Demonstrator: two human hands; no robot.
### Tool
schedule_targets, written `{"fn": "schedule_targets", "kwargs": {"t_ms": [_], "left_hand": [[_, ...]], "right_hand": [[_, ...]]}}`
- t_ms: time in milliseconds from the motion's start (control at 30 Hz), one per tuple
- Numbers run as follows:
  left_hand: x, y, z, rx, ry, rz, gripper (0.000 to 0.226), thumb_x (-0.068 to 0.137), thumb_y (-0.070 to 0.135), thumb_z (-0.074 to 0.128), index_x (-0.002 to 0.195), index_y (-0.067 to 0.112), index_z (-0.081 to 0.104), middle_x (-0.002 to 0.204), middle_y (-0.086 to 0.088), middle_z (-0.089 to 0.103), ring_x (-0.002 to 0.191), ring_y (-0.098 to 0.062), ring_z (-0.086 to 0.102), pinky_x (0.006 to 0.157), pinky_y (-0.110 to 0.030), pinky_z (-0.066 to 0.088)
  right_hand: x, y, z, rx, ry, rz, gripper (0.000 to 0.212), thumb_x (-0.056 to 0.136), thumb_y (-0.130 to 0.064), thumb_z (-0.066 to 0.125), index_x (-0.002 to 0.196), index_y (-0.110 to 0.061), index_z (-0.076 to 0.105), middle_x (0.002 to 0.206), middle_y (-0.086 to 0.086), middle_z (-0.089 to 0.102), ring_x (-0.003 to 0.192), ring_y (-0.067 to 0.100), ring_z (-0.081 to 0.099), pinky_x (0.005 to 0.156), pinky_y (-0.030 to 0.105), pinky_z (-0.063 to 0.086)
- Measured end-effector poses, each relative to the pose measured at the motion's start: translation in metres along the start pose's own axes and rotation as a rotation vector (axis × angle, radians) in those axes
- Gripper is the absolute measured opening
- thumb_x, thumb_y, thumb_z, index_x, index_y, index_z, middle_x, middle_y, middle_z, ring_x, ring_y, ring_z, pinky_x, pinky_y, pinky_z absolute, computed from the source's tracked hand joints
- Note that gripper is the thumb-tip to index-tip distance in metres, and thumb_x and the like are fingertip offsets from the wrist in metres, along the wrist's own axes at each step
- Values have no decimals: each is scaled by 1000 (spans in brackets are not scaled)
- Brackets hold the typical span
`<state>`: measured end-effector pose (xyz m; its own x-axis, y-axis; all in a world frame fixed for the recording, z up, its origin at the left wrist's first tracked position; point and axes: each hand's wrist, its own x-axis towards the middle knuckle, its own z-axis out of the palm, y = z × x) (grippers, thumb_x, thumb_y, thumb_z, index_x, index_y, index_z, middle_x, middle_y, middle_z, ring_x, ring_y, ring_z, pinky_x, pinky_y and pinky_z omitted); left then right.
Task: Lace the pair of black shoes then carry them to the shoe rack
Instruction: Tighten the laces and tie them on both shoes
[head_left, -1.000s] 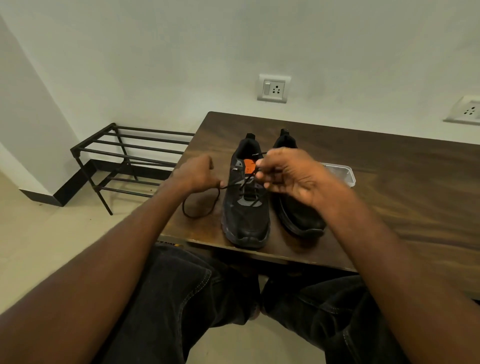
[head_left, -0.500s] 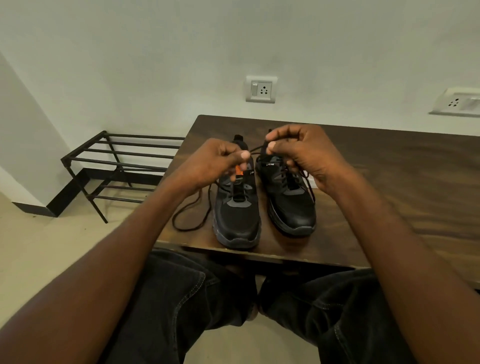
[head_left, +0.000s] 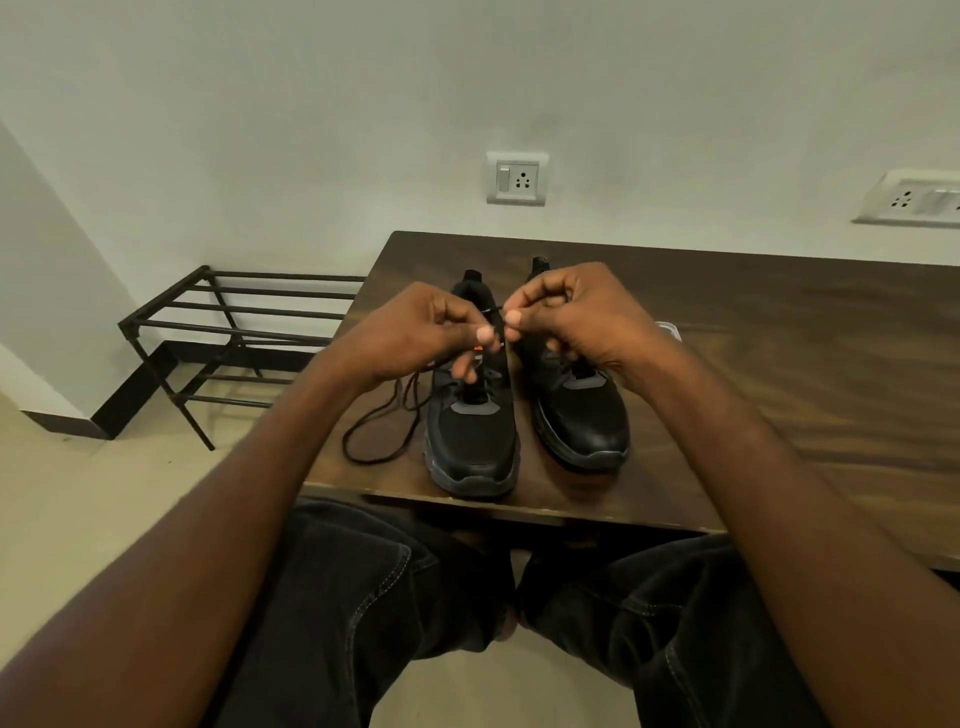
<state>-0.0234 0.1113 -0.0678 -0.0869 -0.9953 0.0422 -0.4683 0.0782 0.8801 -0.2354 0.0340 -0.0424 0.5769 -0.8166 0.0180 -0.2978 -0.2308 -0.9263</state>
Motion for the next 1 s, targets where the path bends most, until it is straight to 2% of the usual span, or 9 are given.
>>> {"fn": "schedule_targets", "kwargs": {"t_ms": [133, 233, 367, 433, 500, 600, 733, 867, 1000], "left_hand": [[-7, -15, -13, 206, -130, -146, 16, 98, 19, 67, 95, 8, 78, 78, -11, 75, 87, -22, 74, 102, -40, 52], [-8, -17, -12, 134, -102, -169, 19, 95, 23, 71, 106, 9, 77, 95, -5, 79, 95, -18, 75, 98, -39, 55], [-2, -5, -2, -40, -19, -139, 21, 98, 23, 68, 114, 10, 74, 101, -5, 80, 95, -16, 76, 71, -16, 53], [2, -4, 2, -67, 28, -169, 18, 99, 22, 68, 110, 9, 74, 96, -7, 80, 86, -16, 76, 53, -14, 45], [4, -7, 3, -115, 78, -205, 15, 98, 18, 69, 106, 7, 74, 92, -10, 79, 80, -17, 76, 48, -16, 39], [5, -14, 1, -143, 175, -242, 11, 97, 10, 69, 100, 1, 74, 84, -13, 77, 69, -16, 72, 51, -20, 45], [3, -26, 2, 88, 245, -242, 4, 93, 8, 73, 96, 5, 74, 79, -13, 77, 66, -27, 72, 64, -35, 61], [7, -25, 12, 279, 253, -213, 4, 94, 13, 73, 89, 13, 74, 71, -5, 75, 57, -14, 72, 56, -20, 57], [9, -25, 18, 376, 244, -174, 8, 97, 15, 70, 90, 15, 74, 71, -2, 73, 56, -10, 71, 56, -18, 57]], "right_hand": [[6, 16, -7, -179, 172, 22, 6, 96, -10, 74, 98, -11, 79, 81, 1, 78, 50, -6, 60, 44, 8, 40], [7, 16, -1, -195, 58, 71, 14, 101, -9, 66, 101, -13, 79, 86, 2, 80, 61, 3, 65, 48, 16, 44], [10, 11, 18, -157, -29, 16, 7, 100, -12, 68, 105, -12, 73, 83, 2, 80, 68, 14, 71, 51, 24, 47], [12, 11, 24, -115, 26, -11, 5, 97, -12, 72, 102, -9, 73, 80, 5, 79, 64, 14, 71, 48, 20, 47], [14, 12, 29, -68, 64, -23, 3, 96, -10, 73, 98, -7, 74, 80, 7, 78, 61, 10, 69, 47, 13, 45], [24, 25, 36, -130, 141, -7, 6, 98, -14, 72, 93, -15, 75, 79, 3, 78, 61, 5, 68, 52, 15, 49], [40, 49, 47, -486, 264, 40, 14, 96, -33, 73, 83, -26, 72, 81, -4, 73, 80, 14, 71, 79, 41, 61], [42, 59, 66, -583, 238, 147, 35, 87, -56, 76, 82, -22, 70, 78, -1, 70, 77, 19, 70, 73, 42, 61], [47, 56, 64, -516, 242, 189, 35, 84, -51, 79, 76, -17, 71, 74, 2, 72, 71, 20, 72, 70, 43, 64]]}}
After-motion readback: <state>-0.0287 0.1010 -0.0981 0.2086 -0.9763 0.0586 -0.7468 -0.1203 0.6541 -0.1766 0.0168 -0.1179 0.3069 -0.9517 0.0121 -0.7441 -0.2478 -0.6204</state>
